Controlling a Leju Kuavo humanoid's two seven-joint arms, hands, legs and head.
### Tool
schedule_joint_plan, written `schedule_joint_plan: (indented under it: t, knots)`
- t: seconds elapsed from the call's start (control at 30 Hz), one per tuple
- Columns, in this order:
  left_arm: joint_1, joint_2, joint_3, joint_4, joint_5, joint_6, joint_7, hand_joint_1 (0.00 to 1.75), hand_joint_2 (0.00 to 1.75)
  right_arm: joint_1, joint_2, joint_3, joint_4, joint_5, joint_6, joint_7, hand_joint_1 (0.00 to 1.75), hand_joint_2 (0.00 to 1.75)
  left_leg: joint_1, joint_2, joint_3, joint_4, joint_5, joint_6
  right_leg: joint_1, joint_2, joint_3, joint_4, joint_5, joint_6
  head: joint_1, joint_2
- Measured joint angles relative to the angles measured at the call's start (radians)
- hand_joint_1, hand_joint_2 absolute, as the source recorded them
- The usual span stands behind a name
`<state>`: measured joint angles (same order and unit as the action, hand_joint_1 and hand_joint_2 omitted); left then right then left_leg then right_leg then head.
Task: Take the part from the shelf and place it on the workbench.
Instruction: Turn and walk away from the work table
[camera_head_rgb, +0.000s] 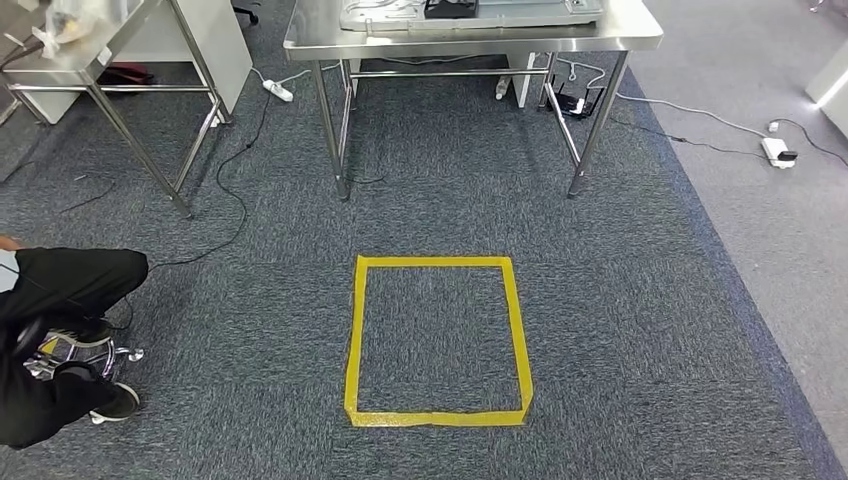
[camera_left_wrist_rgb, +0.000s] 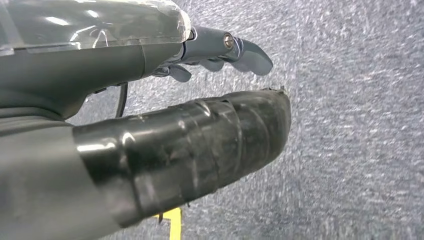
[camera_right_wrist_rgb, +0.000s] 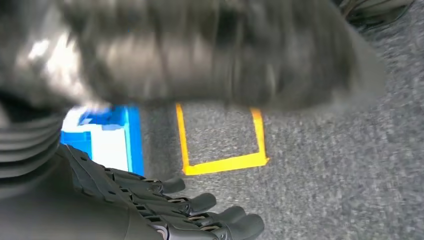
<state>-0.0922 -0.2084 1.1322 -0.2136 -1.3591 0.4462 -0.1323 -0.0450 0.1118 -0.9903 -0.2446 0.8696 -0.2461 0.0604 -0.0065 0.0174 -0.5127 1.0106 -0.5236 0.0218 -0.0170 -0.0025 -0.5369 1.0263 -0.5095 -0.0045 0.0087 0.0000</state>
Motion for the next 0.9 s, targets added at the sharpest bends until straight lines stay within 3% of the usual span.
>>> schedule_joint_plan:
  t: [0.03, 0.1, 0.17, 0.2, 0.23, 0.3, 0.37, 0.5, 0.57, 0.67, 0.7, 0.73, 0.77, 0.83, 0.9]
  knots:
    - [0.0, 0.0, 0.0, 0.0, 0.0, 0.0, 0.001, 0.0, 0.0, -0.001, 0.002, 0.0, 0.001, 0.004, 0.0, 0.003, 0.0, 0.0, 0.001, -0.003, -0.009, 0.019, -0.016, -0.006, -0.003, 0.0, -0.002, -0.004, 0.005, -0.008, 0.0, 0.0]
    - [0.001, 0.0, 0.0, 0.0, 0.0, 0.0, 0.003, 0.0, 0.0, -0.002, 0.005, 0.0, 0.001, 0.011, 0.0, 0.007, 0.0, 0.0, 0.007, -0.008, -0.053, 0.119, -0.079, -0.019, -0.005, 0.0, -0.011, -0.006, 0.014, -0.019, -0.001, 0.0]
    - [0.001, 0.0, 0.0, 0.0, 0.0, 0.0, 0.003, 0.0, 0.0, -0.001, 0.008, 0.0, 0.002, 0.016, 0.0, 0.01, 0.0, 0.0, 0.013, -0.009, -0.108, 0.243, -0.134, -0.028, -0.005, 0.002, -0.022, -0.003, 0.02, -0.02, -0.001, 0.0]
    - [0.001, 0.001, 0.0, 0.0, 0.0, 0.0, 0.003, 0.0, 0.0, -0.001, 0.009, 0.0, 0.002, 0.018, 0.0, 0.011, 0.0, 0.0, 0.016, -0.009, -0.118, 0.27, -0.135, -0.031, -0.005, 0.004, -0.027, -0.001, 0.021, -0.019, -0.001, 0.0]
    - [0.001, 0.001, 0.0, 0.0, 0.0, 0.0, 0.003, 0.0, 0.0, -0.001, 0.011, 0.0, 0.003, 0.02, 0.0, 0.012, 0.0, 0.0, 0.019, -0.009, -0.107, 0.255, -0.116, -0.033, -0.006, 0.007, -0.03, 0.001, 0.023, -0.017, -0.001, 0.0]
    - [0.002, 0.001, 0.0, 0.0, 0.0, 0.0, 0.004, 0.0, 0.0, -0.001, 0.015, 0.0, 0.005, 0.025, 0.0, 0.012, 0.0, 0.0, 0.023, -0.015, -0.043, 0.13, -0.048, -0.033, -0.008, 0.015, -0.032, 0.005, 0.026, -0.011, -0.001, 0.0]
    - [0.002, 0.002, 0.0, 0.0, 0.0, 0.0, 0.004, 0.0, 0.0, -0.003, 0.017, 0.0, 0.006, 0.028, 0.0, 0.014, 0.0, 0.0, 0.022, -0.029, 0.008, 0.017, -0.011, -0.026, -0.007, 0.021, -0.037, 0.008, 0.029, 0.0, -0.001, 0.0]
    - [0.001, 0.002, 0.0, 0.0, -0.001, 0.0, 0.007, 0.0, 0.0, -0.002, 0.019, 0.0, 0.008, 0.031, 0.001, 0.023, 0.0, 0.0, 0.017, -0.03, 0.011, -0.013, 0.002, 0.0, -0.007, 0.026, -0.044, 0.007, 0.038, 0.027, 0.0, 0.0]
    - [0.002, 0.001, 0.0, 0.0, -0.001, 0.001, 0.009, 0.0, 0.0, -0.001, 0.02, 0.0, 0.008, 0.032, 0.001, 0.025, 0.0, 0.0, 0.021, -0.02, 0.009, -0.021, 0.013, 0.017, -0.008, 0.02, -0.066, 0.054, 0.0, 0.033, 0.001, 0.0]
    - [0.003, 0.001, 0.0, 0.0, -0.001, 0.001, 0.011, 0.0, 0.0, -0.001, 0.022, 0.001, 0.009, 0.037, 0.004, 0.026, 0.0, 0.0, 0.015, -0.006, -0.003, -0.021, 0.021, 0.029, -0.006, 0.012, -0.141, 0.234, -0.101, 0.036, 0.001, 0.0]
    - [0.004, 0.001, 0.0, 0.0, -0.001, 0.001, 0.012, 0.0, 0.0, -0.001, 0.022, 0.001, 0.009, 0.038, 0.006, 0.026, 0.0, 0.0, 0.012, -0.001, -0.006, -0.019, 0.022, 0.03, -0.006, 0.012, -0.154, 0.274, -0.113, 0.036, 0.001, 0.0]
    - [0.005, 0.001, 0.0, 0.0, -0.001, 0.001, 0.012, 0.0, 0.0, 0.0, 0.023, 0.001, 0.01, 0.039, 0.008, 0.026, 0.0, 0.0, 0.009, 0.004, -0.007, -0.018, 0.022, 0.031, -0.005, 0.011, -0.15, 0.278, -0.106, 0.034, 0.001, 0.0]
    - [0.005, 0.001, 0.0, 0.0, -0.001, 0.001, 0.012, 0.0, 0.0, 0.001, 0.023, 0.001, 0.01, 0.04, 0.01, 0.027, 0.0, 0.0, 0.007, 0.008, -0.008, -0.016, 0.022, 0.031, -0.004, 0.009, -0.126, 0.241, -0.081, 0.031, 0.001, 0.0]
    - [0.004, 0.001, 0.0, 0.0, -0.001, 0.001, 0.012, 0.0, 0.0, 0.001, 0.023, 0.001, 0.01, 0.042, 0.014, 0.028, 0.0, 0.0, 0.003, 0.016, -0.006, -0.013, 0.02, 0.028, 0.002, -0.008, -0.05, 0.105, -0.022, 0.019, 0.001, 0.0]
    - [0.004, 0.001, 0.0, 0.0, -0.001, 0.001, 0.012, 0.0, 0.0, -0.002, 0.024, 0.001, 0.011, 0.044, 0.017, 0.029, 0.0, 0.0, -0.002, 0.023, -0.008, -0.009, 0.018, 0.021, 0.011, -0.024, -0.006, 0.014, 0.002, 0.008, 0.001, 0.0]
